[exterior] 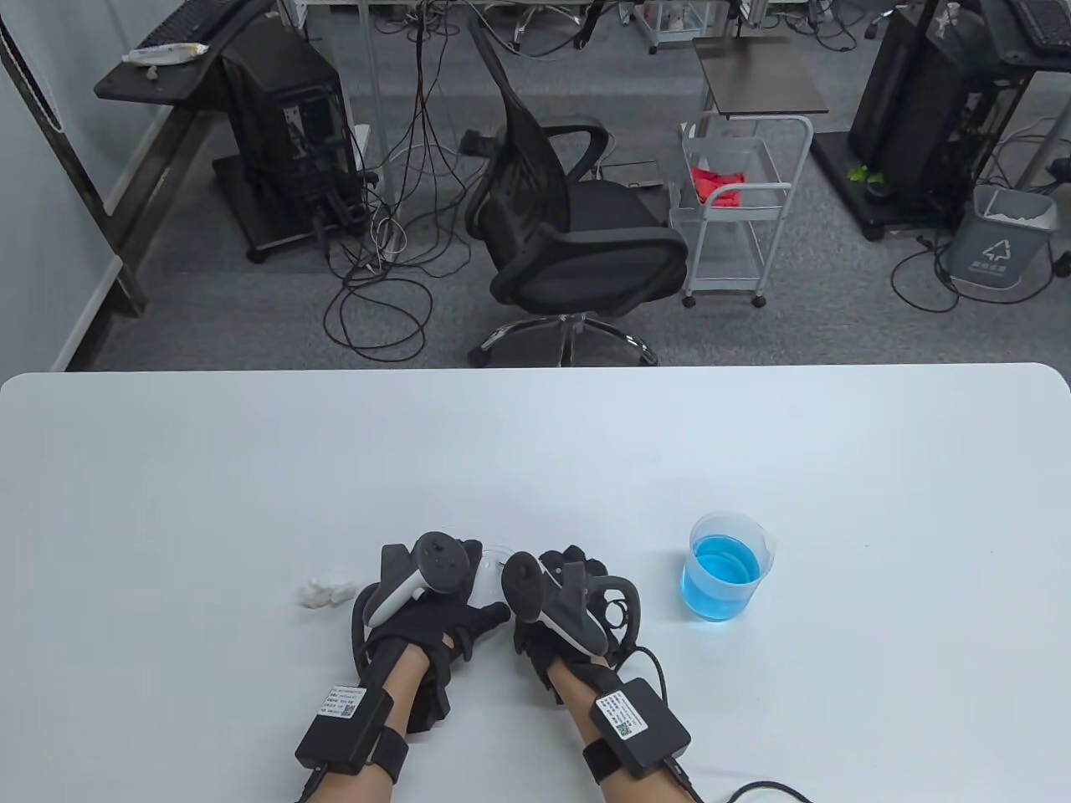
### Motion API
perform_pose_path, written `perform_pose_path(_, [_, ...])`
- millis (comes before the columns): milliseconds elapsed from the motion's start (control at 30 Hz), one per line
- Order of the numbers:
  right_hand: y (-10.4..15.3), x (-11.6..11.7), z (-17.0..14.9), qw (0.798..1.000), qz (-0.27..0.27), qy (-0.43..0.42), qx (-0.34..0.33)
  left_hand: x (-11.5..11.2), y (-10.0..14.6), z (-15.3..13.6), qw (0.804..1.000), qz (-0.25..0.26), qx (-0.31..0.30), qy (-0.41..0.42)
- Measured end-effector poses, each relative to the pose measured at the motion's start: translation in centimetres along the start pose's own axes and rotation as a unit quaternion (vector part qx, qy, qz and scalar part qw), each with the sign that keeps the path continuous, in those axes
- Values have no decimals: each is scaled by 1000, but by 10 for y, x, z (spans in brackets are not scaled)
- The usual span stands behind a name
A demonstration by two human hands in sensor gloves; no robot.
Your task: Dip tweezers-held cotton tuft into dye solution and dot onto culture dish
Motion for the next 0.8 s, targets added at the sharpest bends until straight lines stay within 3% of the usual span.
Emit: perform_pose_path(800, [-1,4,-2,1000,24,-2,7,0,0,0,1000,0,-1,2])
Point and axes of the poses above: the tracker on the back of each hand, its own z axis roughly to the thumb side, its own y axis roughly from the fingertips to the wrist, x = y × z, the point moved 5 cm from there along -y, roughly from the wrist to the fingertips, and after that the axes turned 12 degrees about -z, right-handed, at the moved point
